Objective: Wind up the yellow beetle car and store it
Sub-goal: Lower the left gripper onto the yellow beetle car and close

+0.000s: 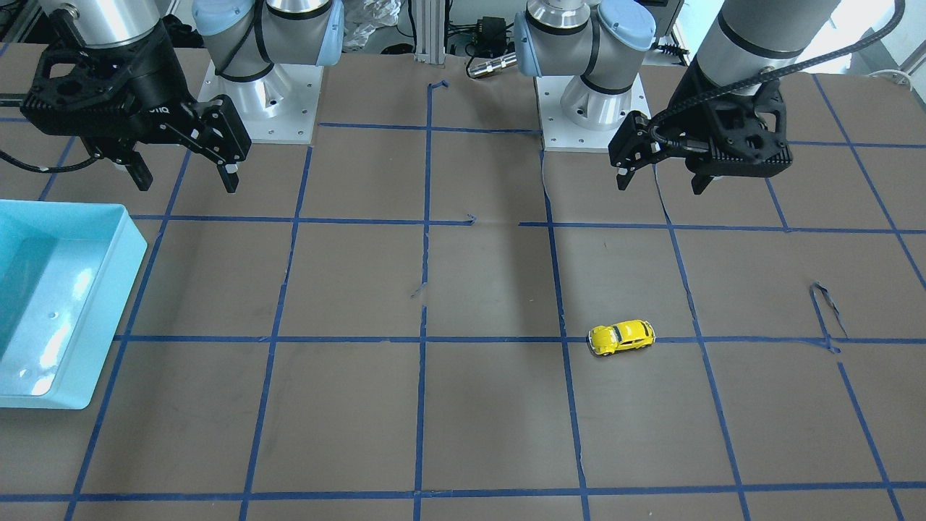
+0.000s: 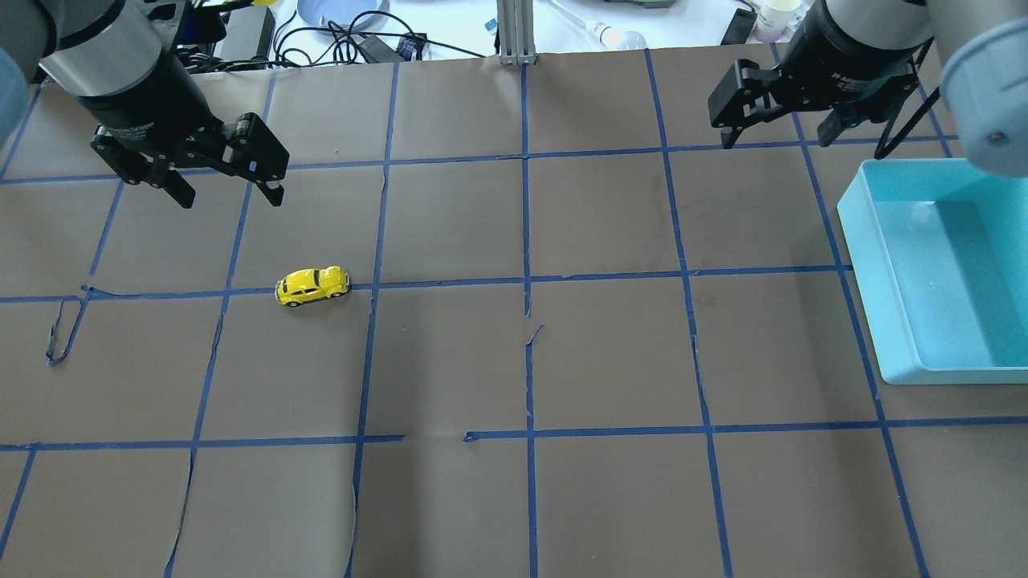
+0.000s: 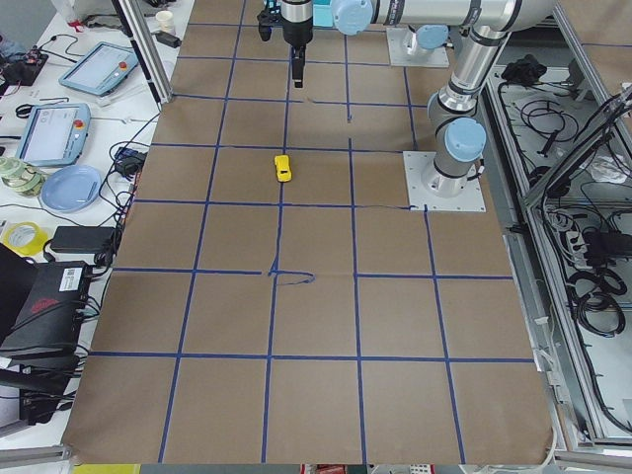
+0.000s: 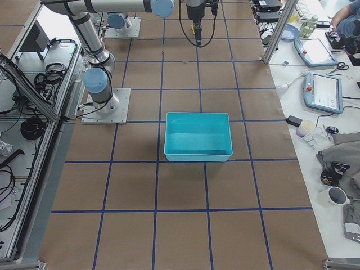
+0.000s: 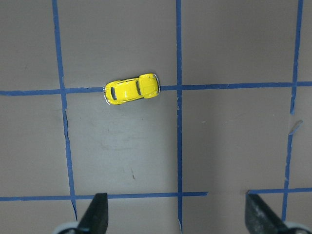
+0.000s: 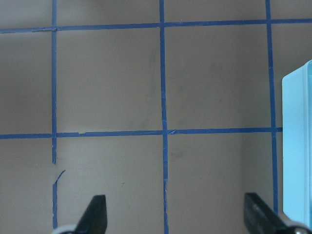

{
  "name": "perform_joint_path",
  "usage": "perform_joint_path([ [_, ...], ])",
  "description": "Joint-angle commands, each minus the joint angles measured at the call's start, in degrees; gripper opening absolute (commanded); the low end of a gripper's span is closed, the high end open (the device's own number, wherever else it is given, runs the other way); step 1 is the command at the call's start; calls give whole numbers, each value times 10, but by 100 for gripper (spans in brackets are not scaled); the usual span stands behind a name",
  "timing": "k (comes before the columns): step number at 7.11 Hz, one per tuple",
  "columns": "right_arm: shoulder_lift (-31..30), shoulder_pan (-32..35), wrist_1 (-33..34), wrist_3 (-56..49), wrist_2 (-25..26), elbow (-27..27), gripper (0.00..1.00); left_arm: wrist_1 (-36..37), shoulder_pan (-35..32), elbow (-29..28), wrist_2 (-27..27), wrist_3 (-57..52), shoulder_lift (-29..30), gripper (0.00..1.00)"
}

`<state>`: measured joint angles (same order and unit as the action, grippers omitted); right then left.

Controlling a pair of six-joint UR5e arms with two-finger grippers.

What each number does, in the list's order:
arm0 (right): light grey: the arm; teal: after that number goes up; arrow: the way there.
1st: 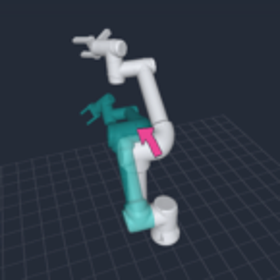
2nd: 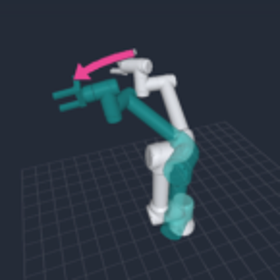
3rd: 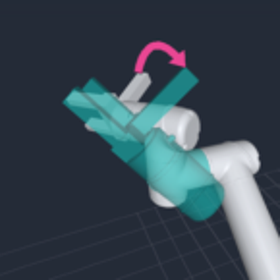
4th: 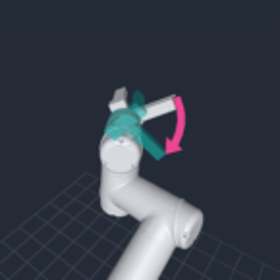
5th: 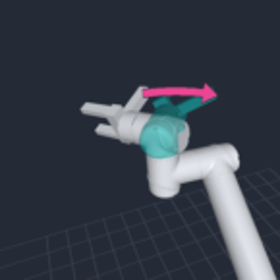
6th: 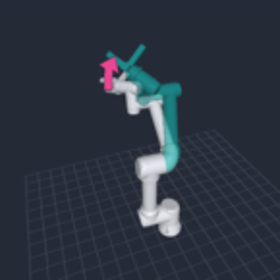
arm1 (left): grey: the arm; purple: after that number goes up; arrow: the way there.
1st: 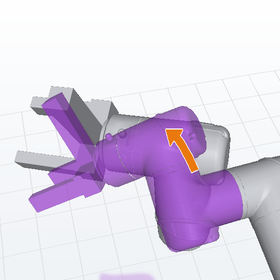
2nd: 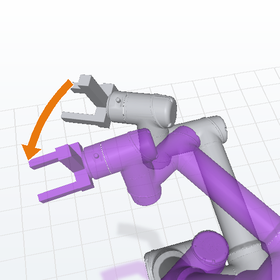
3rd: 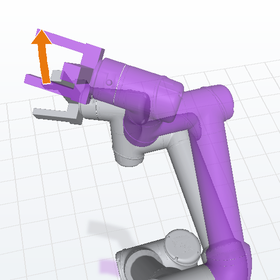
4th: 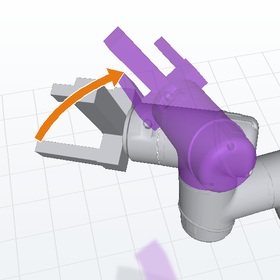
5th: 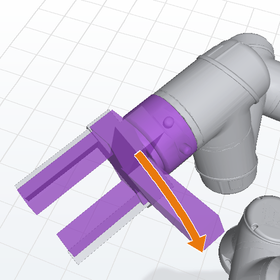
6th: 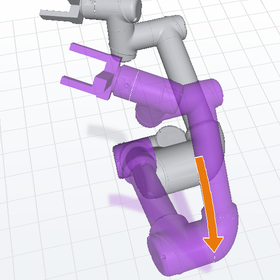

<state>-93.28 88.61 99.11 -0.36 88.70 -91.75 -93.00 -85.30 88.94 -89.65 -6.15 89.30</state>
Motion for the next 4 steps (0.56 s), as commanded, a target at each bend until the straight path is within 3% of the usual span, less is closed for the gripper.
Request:
perform_joint_path([
  [1, 0, 1, 1, 0, -5, -4, 100, 0, 1, 1, 3, -15, 2, 100],
  [4, -4, 1, -5, 0, -1, 0, 100, 0, 1, 0, 4, -15, 4, 100],
])
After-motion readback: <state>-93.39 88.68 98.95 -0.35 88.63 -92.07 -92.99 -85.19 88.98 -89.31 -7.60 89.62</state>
